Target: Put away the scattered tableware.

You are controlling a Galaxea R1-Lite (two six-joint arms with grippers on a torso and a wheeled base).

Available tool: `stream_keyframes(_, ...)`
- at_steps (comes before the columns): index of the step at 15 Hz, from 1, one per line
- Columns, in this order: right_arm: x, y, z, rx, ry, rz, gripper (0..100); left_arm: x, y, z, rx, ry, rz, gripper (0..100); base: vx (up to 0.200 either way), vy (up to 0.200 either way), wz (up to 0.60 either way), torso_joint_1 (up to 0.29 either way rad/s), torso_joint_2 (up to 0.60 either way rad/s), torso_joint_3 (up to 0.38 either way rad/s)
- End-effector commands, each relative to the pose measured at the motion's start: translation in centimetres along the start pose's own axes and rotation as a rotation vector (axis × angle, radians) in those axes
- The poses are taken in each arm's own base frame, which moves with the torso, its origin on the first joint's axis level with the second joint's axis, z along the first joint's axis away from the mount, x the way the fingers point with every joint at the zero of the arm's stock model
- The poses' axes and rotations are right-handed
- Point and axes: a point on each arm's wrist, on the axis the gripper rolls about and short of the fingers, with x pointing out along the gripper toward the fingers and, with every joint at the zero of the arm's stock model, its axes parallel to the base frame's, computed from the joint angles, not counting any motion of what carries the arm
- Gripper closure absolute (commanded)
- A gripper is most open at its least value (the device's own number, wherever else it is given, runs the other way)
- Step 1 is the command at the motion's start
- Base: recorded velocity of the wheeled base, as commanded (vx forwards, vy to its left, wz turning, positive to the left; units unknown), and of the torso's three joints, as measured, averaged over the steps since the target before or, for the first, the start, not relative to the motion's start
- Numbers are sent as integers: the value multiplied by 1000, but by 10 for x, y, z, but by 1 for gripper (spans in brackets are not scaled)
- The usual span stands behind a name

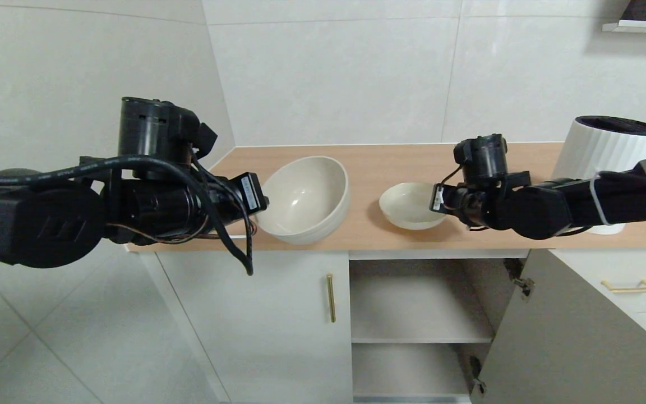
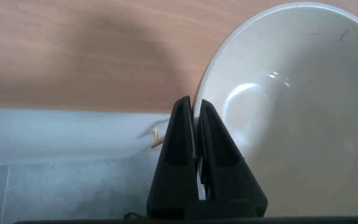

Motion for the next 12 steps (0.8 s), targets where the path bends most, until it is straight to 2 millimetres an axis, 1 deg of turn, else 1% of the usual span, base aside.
stream_keyframes(1, -41, -10, 17, 17, -23, 40, 100, -16, -1, 3, -5, -26, -14, 100, 0, 0, 0, 0, 0, 0)
stream_keyframes(3, -75, -21, 22, 15, 11, 150, 100, -39, 3, -5, 3, -16, -27, 100, 0, 0, 0, 0, 0, 0)
stream_keyframes(4, -95, -33, 8, -7, 96, 188, 100, -50, 8, -13, 3, -6, -23, 100, 0, 0, 0, 0, 0, 0)
stream_keyframes(5, -101, -38, 0, -17, 126, 187, 100, -56, 11, -19, 4, 7, -17, 100, 0, 0, 0, 0, 0, 0)
stream_keyframes(8, -114, -50, -14, -28, 165, 173, 100, -66, 19, -36, 10, 45, -4, 100, 0, 0, 0, 0, 0, 0)
stream_keyframes(9, -117, -52, -16, -30, 172, 170, 100, -67, 20, -43, 14, 67, -2, 100, 0, 0, 0, 0, 0, 0)
stream_keyframes(11, -120, -56, -22, -47, 188, 166, 100, -64, 20, -48, 14, 90, 1, 100, 0, 0, 0, 0, 0, 0)
stream_keyframes(12, -121, -57, -24, -61, 192, 163, 100, -62, 20, -50, 15, 96, 3, 100, -200, 0, 0, 7, 2, 7)
